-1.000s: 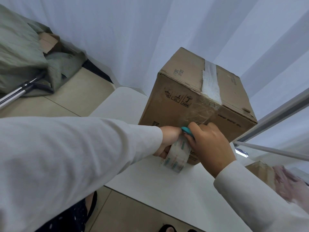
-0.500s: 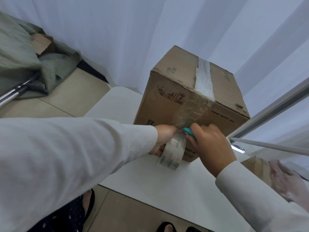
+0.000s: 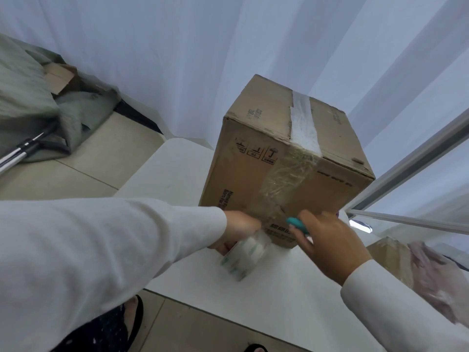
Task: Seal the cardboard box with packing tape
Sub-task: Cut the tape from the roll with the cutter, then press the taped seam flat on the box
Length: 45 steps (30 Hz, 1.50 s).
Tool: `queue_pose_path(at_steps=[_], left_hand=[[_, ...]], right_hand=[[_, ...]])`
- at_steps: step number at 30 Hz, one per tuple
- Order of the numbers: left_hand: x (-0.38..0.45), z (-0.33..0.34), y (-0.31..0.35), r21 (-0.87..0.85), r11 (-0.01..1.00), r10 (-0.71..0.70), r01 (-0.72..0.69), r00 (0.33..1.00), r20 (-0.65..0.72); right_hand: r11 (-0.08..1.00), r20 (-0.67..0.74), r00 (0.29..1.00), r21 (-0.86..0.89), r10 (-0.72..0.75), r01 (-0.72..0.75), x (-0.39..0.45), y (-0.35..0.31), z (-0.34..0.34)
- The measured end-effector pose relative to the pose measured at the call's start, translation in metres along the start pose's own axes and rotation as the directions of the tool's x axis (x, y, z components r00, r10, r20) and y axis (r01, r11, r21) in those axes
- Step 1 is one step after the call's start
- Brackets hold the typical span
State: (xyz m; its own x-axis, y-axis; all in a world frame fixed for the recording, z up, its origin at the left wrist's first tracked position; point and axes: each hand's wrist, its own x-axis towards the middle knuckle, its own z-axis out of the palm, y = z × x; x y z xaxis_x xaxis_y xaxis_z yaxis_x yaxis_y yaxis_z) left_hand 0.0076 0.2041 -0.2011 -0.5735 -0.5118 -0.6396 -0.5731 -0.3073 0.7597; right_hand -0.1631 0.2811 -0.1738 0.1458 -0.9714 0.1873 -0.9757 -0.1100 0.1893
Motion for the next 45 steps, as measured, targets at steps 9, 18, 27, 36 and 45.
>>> queue_pose_path(at_steps=[9,18,27,36,45], left_hand=[[0.001,-0.004,0.01,0.728,0.598,0.338,-0.335,0.929,0.15],[0.0,-0.006,-0.003,0.914,-0.142,0.324,-0.38,0.855,0.406],[-0.012,-0.024,0.017,0.888,-0.31,0.852,-0.34,0.316,0.418],[-0.009,-0.049,0.049,0.999,0.01,0.984,-0.032,0.177,-0.004],[-0.008,-0.047,0.047,0.997,0.058,0.987,-0.043,0.154,-0.05]], right_hand=[[0.962,0.471,0.84,-0.092,0.27,-0.258,-0.049,0.038,0.043],[0.976,0.532,0.823,-0.034,0.2,-0.215,-0.04,0.026,0.037],[0.964,-0.415,0.872,-0.164,-0.26,0.209,0.003,0.006,-0.012],[0.94,-0.059,0.992,-0.33,-0.116,0.09,0.015,0.011,0.047],[0.84,0.281,0.908,-0.367,-0.31,0.4,-0.017,0.02,0.083]])
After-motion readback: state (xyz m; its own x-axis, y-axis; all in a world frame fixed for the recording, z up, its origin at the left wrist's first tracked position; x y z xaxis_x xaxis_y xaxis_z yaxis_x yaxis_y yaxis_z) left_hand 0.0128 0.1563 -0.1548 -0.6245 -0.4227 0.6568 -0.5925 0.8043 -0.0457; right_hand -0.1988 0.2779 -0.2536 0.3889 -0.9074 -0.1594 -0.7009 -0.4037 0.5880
